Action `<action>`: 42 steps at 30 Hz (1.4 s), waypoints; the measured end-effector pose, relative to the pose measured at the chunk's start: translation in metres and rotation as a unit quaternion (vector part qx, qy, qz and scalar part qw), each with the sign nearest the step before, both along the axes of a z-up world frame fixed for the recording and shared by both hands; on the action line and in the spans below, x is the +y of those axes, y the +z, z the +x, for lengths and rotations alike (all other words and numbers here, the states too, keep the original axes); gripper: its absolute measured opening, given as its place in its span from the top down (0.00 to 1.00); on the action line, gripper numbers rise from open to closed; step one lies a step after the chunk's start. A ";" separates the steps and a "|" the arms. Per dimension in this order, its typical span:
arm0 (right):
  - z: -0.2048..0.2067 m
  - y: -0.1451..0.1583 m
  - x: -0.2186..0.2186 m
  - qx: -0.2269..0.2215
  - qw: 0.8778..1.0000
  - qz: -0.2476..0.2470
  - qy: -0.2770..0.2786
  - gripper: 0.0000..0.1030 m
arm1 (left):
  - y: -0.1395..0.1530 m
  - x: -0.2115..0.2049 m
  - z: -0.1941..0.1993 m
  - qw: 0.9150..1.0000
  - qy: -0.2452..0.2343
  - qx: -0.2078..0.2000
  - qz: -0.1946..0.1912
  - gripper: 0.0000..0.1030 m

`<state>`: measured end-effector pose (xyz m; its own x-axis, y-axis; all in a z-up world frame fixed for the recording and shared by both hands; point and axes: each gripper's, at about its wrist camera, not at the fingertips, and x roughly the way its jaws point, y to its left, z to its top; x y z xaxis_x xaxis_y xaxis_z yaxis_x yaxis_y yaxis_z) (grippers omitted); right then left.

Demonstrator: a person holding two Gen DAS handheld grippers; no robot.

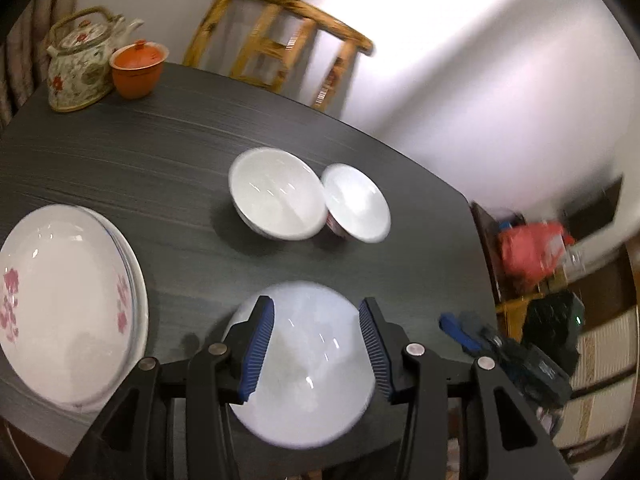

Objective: Organize plates and bowls
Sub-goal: 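Grasp the rim of a pink-patterned white bowl with the right tool, then lower the pink-patterned bowl into the large white bowl with the right tool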

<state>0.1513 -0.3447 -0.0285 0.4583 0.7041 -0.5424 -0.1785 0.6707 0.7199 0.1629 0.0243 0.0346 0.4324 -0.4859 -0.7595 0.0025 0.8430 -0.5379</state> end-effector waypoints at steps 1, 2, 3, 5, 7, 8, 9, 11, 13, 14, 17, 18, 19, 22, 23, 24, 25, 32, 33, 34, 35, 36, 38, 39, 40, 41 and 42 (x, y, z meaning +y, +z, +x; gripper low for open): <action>0.005 0.002 0.003 0.004 1.000 0.014 0.003 0.60 | -0.002 0.003 0.011 1.000 -0.001 0.006 -0.004 0.55; 0.013 0.003 0.007 0.013 0.999 0.034 0.012 0.60 | -0.006 0.007 0.025 1.000 0.002 0.017 0.000 0.55; 0.019 0.004 0.013 0.019 0.999 0.042 0.021 0.60 | -0.009 0.011 0.036 1.000 0.006 0.023 0.002 0.55; 0.034 0.006 0.030 0.029 0.999 0.033 0.032 0.60 | -0.018 0.015 0.058 0.999 0.000 0.034 0.006 0.55; 0.049 0.004 0.046 0.041 0.998 0.035 0.042 0.60 | -0.027 0.019 0.076 0.999 0.004 0.048 0.020 0.55; 0.057 0.001 0.053 0.050 0.997 0.037 0.043 0.60 | -0.033 0.019 0.086 0.998 -0.004 0.056 0.020 0.55; 0.067 -0.002 0.061 0.061 0.997 0.035 0.041 0.60 | -0.038 0.020 0.094 0.998 -0.008 0.061 0.019 0.55; 0.083 -0.010 0.073 0.081 0.996 0.024 0.038 0.60 | -0.044 0.020 0.107 0.997 -0.006 0.065 0.034 0.55; 0.098 -0.018 0.084 0.101 0.994 0.020 0.030 0.60 | -0.053 0.018 0.119 0.996 -0.022 0.077 0.047 0.55; 0.105 -0.023 0.086 0.109 0.994 0.008 0.027 0.60 | -0.057 0.019 0.125 0.995 -0.019 0.082 0.060 0.55; 0.118 -0.035 0.097 0.135 0.991 0.005 0.018 0.60 | -0.068 0.027 0.137 0.995 -0.018 0.086 0.045 0.55; 0.121 -0.037 0.099 0.140 0.990 0.004 0.015 0.60 | -0.070 0.028 0.137 0.995 -0.017 0.088 0.037 0.55; 0.124 -0.039 0.100 0.141 0.990 0.006 0.014 0.60 | -0.073 0.029 0.141 0.995 -0.018 0.091 0.027 0.55; 0.133 -0.045 0.106 0.152 0.988 0.000 0.002 0.60 | -0.081 0.025 0.149 0.994 -0.023 0.096 0.042 0.55; 0.136 -0.049 0.106 0.160 0.987 0.003 -0.003 0.60 | -0.085 0.023 0.152 0.994 -0.025 0.097 0.053 0.55; 0.138 -0.052 0.108 0.165 0.986 0.006 -0.003 0.60 | -0.087 0.021 0.155 0.993 -0.029 0.098 0.055 0.55; 0.141 -0.055 0.110 0.172 0.985 0.002 -0.004 0.60 | -0.089 0.020 0.156 0.993 -0.029 0.098 0.058 0.55; 0.154 -0.076 0.116 0.201 0.979 -0.008 -0.018 0.71 | -0.106 0.013 0.166 0.991 -0.034 0.104 0.077 0.93; 0.157 -0.079 0.116 0.204 0.979 -0.012 -0.019 0.80 | -0.107 0.013 0.166 0.991 -0.033 0.103 0.078 0.93; 0.159 -0.081 0.116 0.204 0.979 -0.018 -0.018 0.86 | -0.106 0.013 0.165 0.991 -0.033 0.097 0.083 0.93; 0.161 -0.083 0.116 0.202 0.979 -0.019 -0.015 0.86 | -0.106 0.013 0.164 0.991 -0.033 0.094 0.089 0.94; 0.162 -0.083 0.116 0.199 0.980 -0.020 -0.013 0.86 | -0.105 0.013 0.163 0.991 -0.031 0.091 0.093 0.94; 0.163 -0.080 0.120 0.190 0.981 -0.035 -0.003 0.86 | -0.100 0.014 0.157 0.992 -0.023 0.084 0.093 0.94; 0.163 -0.079 0.122 0.187 0.981 -0.041 0.001 0.86 | -0.097 0.015 0.154 0.993 -0.018 0.079 0.090 0.94; 0.163 -0.078 0.124 0.187 0.981 -0.045 0.003 0.86 | -0.094 0.016 0.152 0.993 -0.016 0.075 0.088 0.94; 0.162 -0.078 0.126 0.183 0.982 -0.047 0.007 0.86 | -0.088 0.017 0.148 0.994 -0.013 0.071 0.087 0.94; 0.160 -0.076 0.126 0.178 0.983 -0.047 0.010 0.87 | -0.081 0.019 0.142 0.994 -0.010 0.067 0.086 0.94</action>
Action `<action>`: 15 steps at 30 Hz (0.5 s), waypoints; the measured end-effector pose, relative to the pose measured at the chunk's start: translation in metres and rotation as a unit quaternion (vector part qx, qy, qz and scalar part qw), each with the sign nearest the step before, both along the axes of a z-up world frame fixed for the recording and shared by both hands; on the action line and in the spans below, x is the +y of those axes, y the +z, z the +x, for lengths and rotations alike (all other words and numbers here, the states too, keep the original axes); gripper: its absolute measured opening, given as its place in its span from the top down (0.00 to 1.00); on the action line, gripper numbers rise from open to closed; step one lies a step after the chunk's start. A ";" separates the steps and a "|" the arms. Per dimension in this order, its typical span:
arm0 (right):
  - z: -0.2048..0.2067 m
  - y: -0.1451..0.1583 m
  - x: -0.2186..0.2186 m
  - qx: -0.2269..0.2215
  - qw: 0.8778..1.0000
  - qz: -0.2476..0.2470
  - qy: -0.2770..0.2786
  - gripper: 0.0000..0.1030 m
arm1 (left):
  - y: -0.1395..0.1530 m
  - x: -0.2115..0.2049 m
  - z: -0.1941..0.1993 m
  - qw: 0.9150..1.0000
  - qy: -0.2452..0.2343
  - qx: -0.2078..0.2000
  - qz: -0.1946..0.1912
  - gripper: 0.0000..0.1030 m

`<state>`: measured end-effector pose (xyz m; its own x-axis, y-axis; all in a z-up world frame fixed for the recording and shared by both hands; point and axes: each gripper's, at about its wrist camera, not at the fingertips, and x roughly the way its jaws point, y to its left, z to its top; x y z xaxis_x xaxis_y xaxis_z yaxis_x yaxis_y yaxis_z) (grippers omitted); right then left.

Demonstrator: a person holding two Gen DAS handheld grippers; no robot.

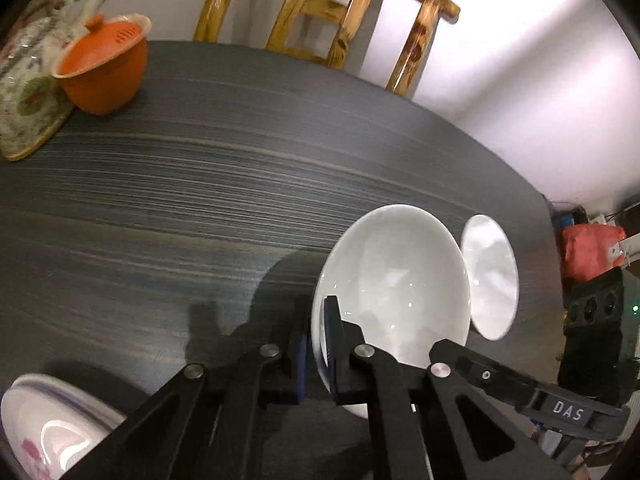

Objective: Organize plates and bowls
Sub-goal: 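Lower the pink-patterned bowl into the large white bowl with the right tool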

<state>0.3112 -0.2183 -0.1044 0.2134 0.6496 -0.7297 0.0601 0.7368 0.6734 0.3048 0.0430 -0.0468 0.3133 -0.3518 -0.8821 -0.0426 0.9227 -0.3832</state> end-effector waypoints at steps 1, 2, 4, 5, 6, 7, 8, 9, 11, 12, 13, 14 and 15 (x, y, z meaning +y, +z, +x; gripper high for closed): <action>-0.002 0.002 0.001 -0.003 1.000 0.000 0.002 0.87 | 0.009 0.001 -0.007 1.000 0.003 -0.006 -0.002 0.93; -0.005 0.006 0.002 -0.008 1.000 0.001 0.004 0.87 | 0.015 0.002 -0.012 1.000 0.003 -0.011 -0.004 0.93; -0.012 0.016 0.002 -0.018 1.000 0.005 0.011 0.87 | 0.033 0.003 -0.028 1.000 0.006 -0.023 -0.005 0.93; -0.017 0.023 0.002 -0.025 1.000 0.004 0.016 0.87 | 0.042 0.002 -0.039 1.000 0.007 -0.027 -0.009 0.93; -0.022 0.031 0.001 -0.031 0.999 0.006 0.020 0.87 | 0.049 0.001 -0.050 0.999 0.005 -0.030 -0.013 0.92; -0.028 0.038 0.000 -0.036 0.999 0.009 0.024 0.87 | 0.056 -0.001 -0.062 0.999 0.002 -0.034 -0.015 0.92; -0.036 0.046 -0.001 -0.042 0.999 0.009 0.031 0.87 | 0.061 -0.003 -0.075 0.999 0.001 -0.037 -0.016 0.92; -0.046 0.054 -0.004 -0.049 0.998 0.008 0.037 0.87 | 0.064 -0.005 -0.085 0.999 -0.001 -0.039 -0.016 0.92; -0.067 0.065 -0.011 -0.054 0.997 0.010 0.047 0.87 | 0.067 -0.012 -0.110 0.999 -0.008 -0.040 -0.011 0.91; -0.077 0.068 -0.015 -0.054 0.997 0.009 0.050 0.87 | 0.067 -0.018 -0.118 0.999 -0.014 -0.038 -0.009 0.91; -0.086 0.070 -0.017 -0.052 0.997 0.008 0.052 0.87 | 0.066 -0.022 -0.127 0.999 -0.017 -0.036 -0.007 0.91; -0.096 0.071 -0.020 -0.050 0.997 0.004 0.056 0.87 | 0.063 -0.027 -0.137 0.999 -0.022 -0.031 -0.004 0.90; -0.107 0.070 -0.023 -0.047 0.997 0.001 0.060 0.87 | 0.060 -0.031 -0.146 0.999 -0.027 -0.027 0.000 0.90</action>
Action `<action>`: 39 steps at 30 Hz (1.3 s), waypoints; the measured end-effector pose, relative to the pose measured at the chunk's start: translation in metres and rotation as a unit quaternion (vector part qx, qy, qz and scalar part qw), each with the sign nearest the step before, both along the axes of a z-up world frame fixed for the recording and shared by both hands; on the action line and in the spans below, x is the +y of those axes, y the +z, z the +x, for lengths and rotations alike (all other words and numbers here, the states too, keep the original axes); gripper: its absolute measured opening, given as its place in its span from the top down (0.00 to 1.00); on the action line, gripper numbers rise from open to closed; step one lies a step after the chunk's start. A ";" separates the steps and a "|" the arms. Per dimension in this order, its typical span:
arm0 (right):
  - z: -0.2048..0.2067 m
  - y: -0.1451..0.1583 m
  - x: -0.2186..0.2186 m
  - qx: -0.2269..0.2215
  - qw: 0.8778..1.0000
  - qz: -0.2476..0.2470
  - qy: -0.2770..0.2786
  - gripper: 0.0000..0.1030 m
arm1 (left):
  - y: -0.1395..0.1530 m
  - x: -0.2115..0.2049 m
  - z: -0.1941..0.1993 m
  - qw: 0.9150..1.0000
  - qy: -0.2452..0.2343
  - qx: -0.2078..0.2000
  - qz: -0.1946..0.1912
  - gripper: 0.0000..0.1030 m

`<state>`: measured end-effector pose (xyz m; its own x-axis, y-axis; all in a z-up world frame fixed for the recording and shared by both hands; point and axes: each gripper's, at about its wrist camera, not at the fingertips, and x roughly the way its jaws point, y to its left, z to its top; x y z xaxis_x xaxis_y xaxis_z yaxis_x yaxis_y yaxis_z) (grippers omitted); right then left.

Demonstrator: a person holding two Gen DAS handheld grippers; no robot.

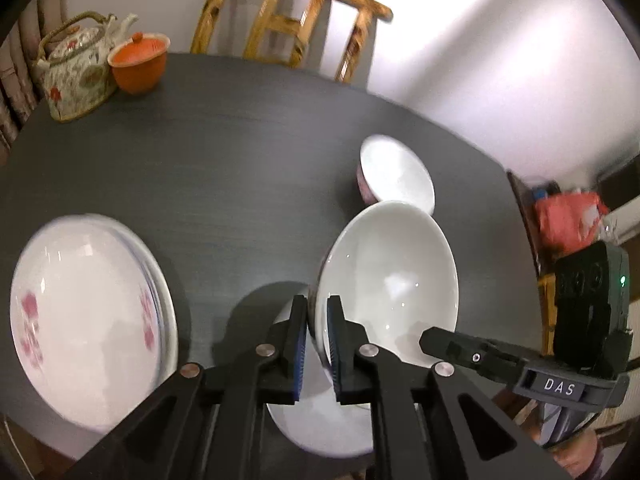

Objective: Organize plates and bowls
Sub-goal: 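Lower the pink-patterned bowl into the large white bowl with the right tool, then open the right tool and withdraw it from the nested bowls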

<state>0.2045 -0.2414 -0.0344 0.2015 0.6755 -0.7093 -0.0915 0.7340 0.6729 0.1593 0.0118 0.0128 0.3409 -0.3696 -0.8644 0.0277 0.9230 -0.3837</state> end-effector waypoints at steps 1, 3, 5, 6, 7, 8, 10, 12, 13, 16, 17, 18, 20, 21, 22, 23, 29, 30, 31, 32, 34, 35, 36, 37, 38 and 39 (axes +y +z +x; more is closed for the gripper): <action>-0.009 -0.002 -0.003 0.005 1.000 -0.003 0.002 0.87 | -0.003 -0.001 -0.006 1.000 -0.001 0.001 0.001 0.90; -0.024 -0.008 -0.008 0.012 1.000 -0.013 0.007 0.87 | -0.014 -0.008 -0.015 1.000 -0.005 0.013 0.004 0.90; -0.036 -0.017 -0.014 0.022 1.000 -0.019 0.009 0.87 | -0.025 -0.012 -0.021 1.000 -0.006 0.027 0.006 0.89; -0.039 -0.021 -0.016 0.027 0.999 -0.021 0.008 0.87 | -0.030 -0.015 -0.023 0.999 -0.009 0.032 0.012 0.89; -0.042 -0.025 -0.018 0.030 0.999 -0.025 0.008 0.87 | -0.033 -0.017 -0.026 0.999 -0.011 0.035 0.017 0.89; -0.043 -0.029 -0.020 0.033 0.999 -0.029 0.007 0.87 | -0.037 -0.021 -0.029 0.999 -0.015 0.037 0.025 0.89; -0.046 -0.035 -0.021 0.033 0.998 -0.044 0.011 0.88 | -0.040 -0.024 -0.030 0.998 -0.022 0.035 0.043 0.89; -0.048 -0.038 -0.021 0.034 0.998 -0.053 0.010 0.88 | -0.042 -0.025 -0.031 0.997 -0.027 0.030 0.062 0.89; -0.048 -0.040 -0.021 0.035 0.998 -0.056 0.011 0.88 | -0.044 -0.026 -0.029 0.997 -0.027 0.032 0.066 0.89; -0.048 -0.042 -0.017 0.035 0.997 -0.065 0.014 0.88 | -0.047 -0.027 -0.033 0.996 -0.026 0.032 0.074 0.87; -0.047 -0.042 -0.013 0.034 0.997 -0.070 0.016 0.88 | -0.048 -0.026 -0.035 0.996 -0.026 0.029 0.080 0.87; -0.046 -0.043 -0.010 0.035 0.997 -0.073 0.016 0.87 | -0.049 -0.025 -0.036 0.996 -0.025 0.028 0.082 0.86; -0.044 -0.043 -0.008 0.032 0.997 -0.075 0.014 0.87 | -0.048 -0.022 -0.038 0.996 -0.023 0.025 0.077 0.83; -0.044 -0.043 -0.007 0.031 0.996 -0.080 0.013 0.87 | -0.046 -0.020 -0.039 0.997 -0.022 0.022 0.077 0.80; -0.043 -0.042 -0.006 0.030 0.996 -0.080 0.012 0.87 | -0.045 -0.020 -0.039 0.996 -0.020 0.018 0.082 0.78; -0.041 -0.043 -0.006 0.032 0.996 -0.078 0.012 0.87 | -0.042 -0.021 -0.040 0.996 -0.021 0.011 0.086 0.77; -0.043 -0.042 -0.008 0.027 0.997 -0.076 0.013 0.85 | -0.034 -0.013 -0.047 0.997 -0.014 0.005 0.071 0.77; -0.043 -0.042 -0.010 0.028 0.997 -0.072 0.009 0.85 | -0.033 -0.012 -0.048 0.998 -0.012 0.004 0.068 0.77; -0.045 -0.042 -0.013 0.027 0.997 -0.067 0.007 0.85 | -0.033 -0.012 -0.049 0.998 -0.011 0.004 0.067 0.76; -0.046 -0.042 -0.017 0.025 0.998 -0.059 0.005 0.85 | -0.031 -0.012 -0.050 0.997 -0.010 0.002 0.071 0.74; -0.048 -0.040 -0.023 0.020 0.999 -0.049 -0.003 0.85 | -0.025 -0.009 -0.054 0.997 -0.006 -0.009 0.078 0.69; -0.050 -0.039 -0.028 0.015 0.999 -0.047 -0.008 0.85 | -0.022 -0.007 -0.055 0.997 -0.006 -0.013 0.077 0.68; -0.052 -0.036 -0.032 0.007 0.999 -0.041 -0.013 0.85 | -0.020 -0.006 -0.056 0.997 -0.005 -0.016 0.076 0.68; -0.054 -0.034 -0.035 0.002 0.999 -0.037 -0.017 0.84 | -0.017 -0.005 -0.058 0.997 -0.004 -0.021 0.075 0.68; -0.058 -0.031 -0.041 -0.006 0.999 -0.031 -0.025 0.84 | -0.014 -0.004 -0.059 0.996 -0.005 -0.027 0.079 0.68; -0.061 -0.029 -0.045 -0.013 0.999 -0.026 -0.030 0.83 | -0.011 -0.004 -0.061 0.996 -0.004 -0.034 0.087 0.67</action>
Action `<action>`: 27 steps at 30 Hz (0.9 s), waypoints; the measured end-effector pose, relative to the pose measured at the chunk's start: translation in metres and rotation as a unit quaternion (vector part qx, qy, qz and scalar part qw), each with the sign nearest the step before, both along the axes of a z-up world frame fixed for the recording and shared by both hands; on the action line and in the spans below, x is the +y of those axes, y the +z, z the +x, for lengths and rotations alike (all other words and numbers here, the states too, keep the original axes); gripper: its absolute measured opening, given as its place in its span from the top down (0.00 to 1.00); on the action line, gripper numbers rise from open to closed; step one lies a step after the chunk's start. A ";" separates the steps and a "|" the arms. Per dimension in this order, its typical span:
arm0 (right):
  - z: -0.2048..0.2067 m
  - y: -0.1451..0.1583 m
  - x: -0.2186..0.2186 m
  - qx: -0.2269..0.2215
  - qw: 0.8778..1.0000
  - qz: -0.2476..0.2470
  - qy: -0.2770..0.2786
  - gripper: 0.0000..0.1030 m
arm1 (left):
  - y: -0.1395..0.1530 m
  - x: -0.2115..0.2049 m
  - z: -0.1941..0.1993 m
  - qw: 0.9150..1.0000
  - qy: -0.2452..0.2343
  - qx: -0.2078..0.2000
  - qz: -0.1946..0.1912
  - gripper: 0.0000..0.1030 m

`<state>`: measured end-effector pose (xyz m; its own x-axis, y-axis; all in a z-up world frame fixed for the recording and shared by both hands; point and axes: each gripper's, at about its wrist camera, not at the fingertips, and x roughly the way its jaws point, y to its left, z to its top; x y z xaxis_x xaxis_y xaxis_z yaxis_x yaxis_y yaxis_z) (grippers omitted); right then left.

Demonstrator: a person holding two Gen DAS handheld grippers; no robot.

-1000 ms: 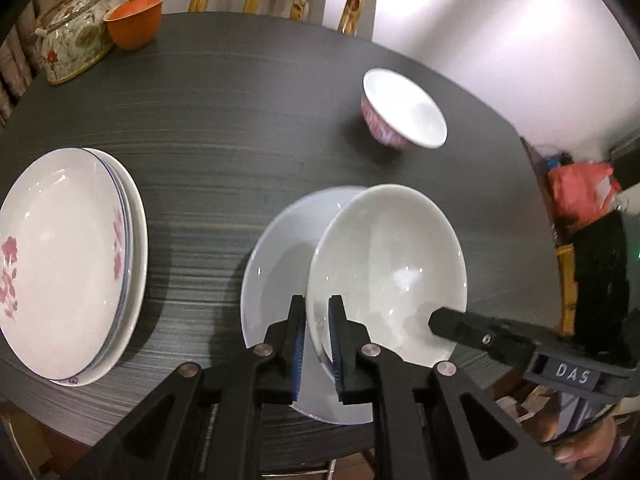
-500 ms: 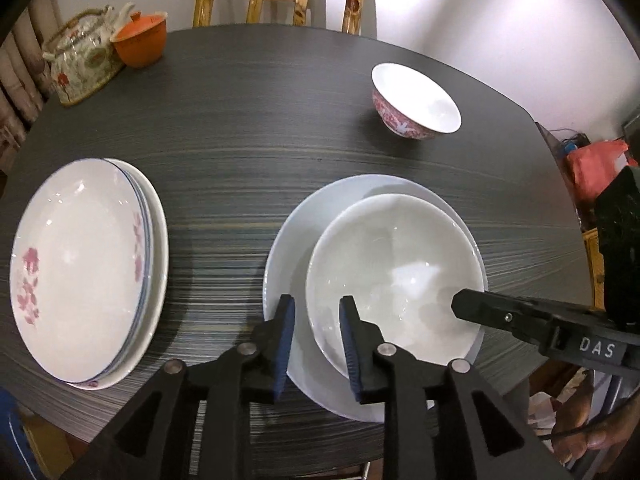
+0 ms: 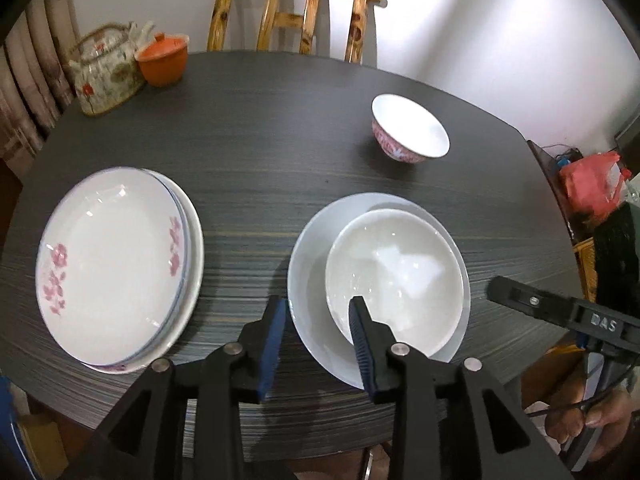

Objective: Organize plates and bowls
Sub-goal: 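Open the right tool and withdraw it from the nested bowls, then move the right tool to the rim of the other pink-patterned bowl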

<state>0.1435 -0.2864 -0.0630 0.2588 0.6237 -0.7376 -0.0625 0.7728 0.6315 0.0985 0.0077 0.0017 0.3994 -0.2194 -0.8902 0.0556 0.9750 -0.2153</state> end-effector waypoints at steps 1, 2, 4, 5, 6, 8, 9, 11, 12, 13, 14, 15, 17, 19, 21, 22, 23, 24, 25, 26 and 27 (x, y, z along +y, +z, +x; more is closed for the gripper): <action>-0.003 0.002 -0.004 -0.007 1.000 0.006 -0.003 0.80 | 0.003 0.000 -0.002 1.000 0.001 -0.010 0.010 0.67; -0.009 0.005 -0.009 -0.019 1.000 0.012 -0.007 0.77 | 0.006 -0.001 -0.004 1.000 0.001 -0.018 0.016 0.67; -0.020 0.010 -0.019 -0.045 0.999 0.005 -0.020 0.70 | 0.011 -0.004 -0.007 0.999 0.002 -0.031 0.030 0.67; -0.025 0.012 -0.022 -0.057 0.998 0.001 -0.024 0.69 | 0.013 -0.006 -0.008 0.998 0.002 -0.037 0.042 0.67; -0.029 0.013 -0.025 -0.066 0.997 -0.003 -0.027 0.69 | 0.014 -0.008 -0.009 0.998 0.002 -0.040 0.050 0.66; -0.035 0.014 -0.032 -0.079 0.996 -0.013 -0.038 0.68 | 0.017 -0.012 -0.010 0.997 0.000 -0.051 0.064 0.66; -0.038 0.014 -0.035 -0.084 0.995 -0.015 -0.042 0.67 | 0.019 -0.014 -0.011 0.996 -0.002 -0.056 0.073 0.66; -0.042 0.015 -0.040 -0.094 0.994 -0.025 -0.048 0.65 | 0.021 -0.019 -0.013 0.994 -0.004 -0.066 0.090 0.66; -0.044 0.015 -0.041 -0.096 0.994 -0.030 -0.049 0.63 | 0.022 -0.023 -0.013 0.992 -0.005 -0.072 0.100 0.65; -0.045 0.015 -0.043 -0.097 0.994 -0.031 -0.049 0.60 | 0.023 -0.025 -0.013 0.991 -0.007 -0.076 0.107 0.64; -0.046 0.015 -0.045 -0.098 0.993 -0.029 -0.050 0.59 | 0.024 -0.027 -0.014 0.990 -0.010 -0.079 0.114 0.62; -0.048 0.015 -0.048 -0.100 0.993 -0.024 -0.054 0.58 | 0.025 -0.028 -0.015 0.989 -0.012 -0.082 0.120 0.61; -0.049 0.013 -0.049 -0.101 0.993 -0.021 -0.057 0.55 | 0.028 -0.031 -0.016 0.987 -0.015 -0.090 0.133 0.61; -0.051 0.012 -0.050 -0.100 0.993 -0.020 -0.060 0.54 | 0.030 -0.033 -0.017 0.985 -0.016 -0.097 0.142 0.61; -0.052 0.011 -0.049 -0.099 0.993 -0.015 -0.065 0.54 | 0.032 -0.034 -0.017 0.984 -0.018 -0.099 0.149 0.61; -0.052 0.010 -0.049 -0.099 0.993 -0.015 -0.065 0.53 | 0.033 -0.034 -0.017 0.983 -0.018 -0.100 0.150 0.61; -0.052 0.009 -0.049 -0.099 0.993 -0.016 -0.065 0.52 | 0.034 -0.035 -0.017 0.983 -0.018 -0.102 0.151 0.61; -0.053 0.009 -0.049 -0.100 0.993 -0.016 -0.065 0.52 | 0.034 -0.035 -0.016 0.983 -0.019 -0.102 0.154 0.61; -0.052 0.009 -0.049 -0.100 0.993 -0.015 -0.064 0.51 | 0.033 -0.036 -0.015 0.982 -0.020 -0.101 0.156 0.61; -0.052 0.008 -0.050 -0.100 0.993 -0.015 -0.063 0.51 | 0.033 -0.038 -0.014 0.982 -0.021 -0.101 0.159 0.61; -0.052 0.008 -0.050 -0.100 0.993 -0.016 -0.064 0.50 | 0.033 -0.038 -0.012 0.982 -0.021 -0.100 0.161 0.61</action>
